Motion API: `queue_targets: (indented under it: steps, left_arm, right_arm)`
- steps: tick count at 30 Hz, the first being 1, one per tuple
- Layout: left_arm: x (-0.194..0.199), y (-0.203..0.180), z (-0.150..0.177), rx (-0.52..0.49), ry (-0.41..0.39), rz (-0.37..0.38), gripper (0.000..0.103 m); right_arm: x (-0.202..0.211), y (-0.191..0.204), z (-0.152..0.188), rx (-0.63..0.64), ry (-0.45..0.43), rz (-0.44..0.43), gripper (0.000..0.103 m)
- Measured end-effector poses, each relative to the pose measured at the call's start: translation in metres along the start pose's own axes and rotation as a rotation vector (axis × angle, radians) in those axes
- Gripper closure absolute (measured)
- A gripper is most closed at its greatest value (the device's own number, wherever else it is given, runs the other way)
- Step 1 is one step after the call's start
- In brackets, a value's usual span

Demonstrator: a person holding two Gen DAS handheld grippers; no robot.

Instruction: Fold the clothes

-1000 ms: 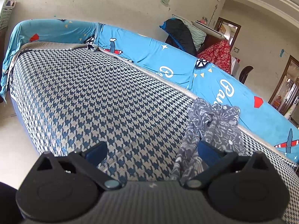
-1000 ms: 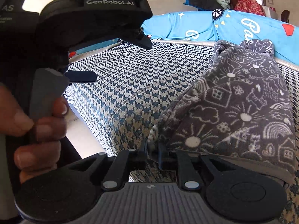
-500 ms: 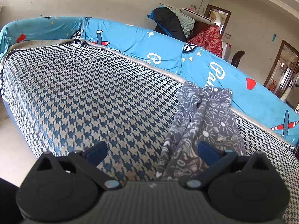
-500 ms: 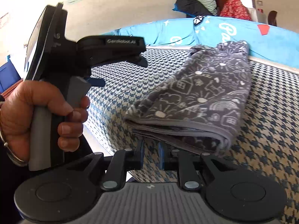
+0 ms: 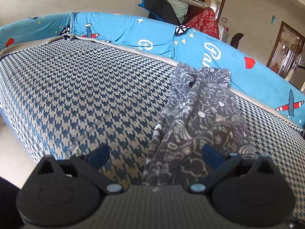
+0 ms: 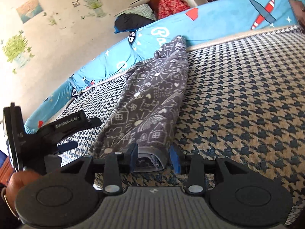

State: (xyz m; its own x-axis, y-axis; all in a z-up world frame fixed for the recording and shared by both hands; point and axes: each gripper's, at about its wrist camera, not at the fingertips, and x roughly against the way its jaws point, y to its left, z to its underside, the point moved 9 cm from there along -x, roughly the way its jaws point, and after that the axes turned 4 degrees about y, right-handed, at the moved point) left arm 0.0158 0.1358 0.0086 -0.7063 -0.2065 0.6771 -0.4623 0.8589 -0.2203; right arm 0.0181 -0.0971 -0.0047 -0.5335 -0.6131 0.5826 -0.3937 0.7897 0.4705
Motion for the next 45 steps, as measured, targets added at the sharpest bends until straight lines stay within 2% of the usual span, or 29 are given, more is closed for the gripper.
queue_targets:
  steps: [7, 11, 13, 15, 21, 31, 38, 45]
  left_arm:
    - [-0.011, 0.003, 0.01, 0.0, 0.048, -0.024, 0.0]
    - [-0.018, 0.004, 0.015, 0.008, 0.075, -0.034, 0.0]
    - [-0.021, 0.006, 0.018, 0.023, 0.092, -0.033, 0.0]
    - [-0.024, 0.006, 0.02, 0.035, 0.104, -0.031, 0.0]
    - [-0.028, 0.005, 0.024, 0.049, 0.122, -0.025, 0.0]
    - [-0.027, 0.009, 0.021, 0.062, 0.116, -0.026, 0.0]
    - [-0.026, 0.014, 0.018, 0.078, 0.109, -0.027, 0.0]
    - [-0.026, 0.014, 0.016, 0.082, 0.097, -0.036, 0.0]
  right_arm:
    - [-0.026, -0.014, -0.005, -0.14, 0.041, -0.057, 0.061]
    - [-0.039, -0.018, -0.003, -0.175, 0.059, -0.069, 0.061]
    - [-0.043, -0.017, -0.001, -0.161, 0.056, -0.07, 0.061]
    - [-0.045, -0.014, 0.0, -0.122, 0.051, -0.061, 0.072]
    - [-0.039, -0.009, 0.003, -0.076, 0.047, -0.05, 0.085]
    - [-0.018, 0.0, 0.005, -0.031, 0.026, -0.014, 0.087]
    - [-0.018, -0.008, 0.012, -0.032, 0.045, 0.032, 0.087]
    - [-0.014, -0.009, 0.011, -0.005, 0.037, 0.043, 0.081]
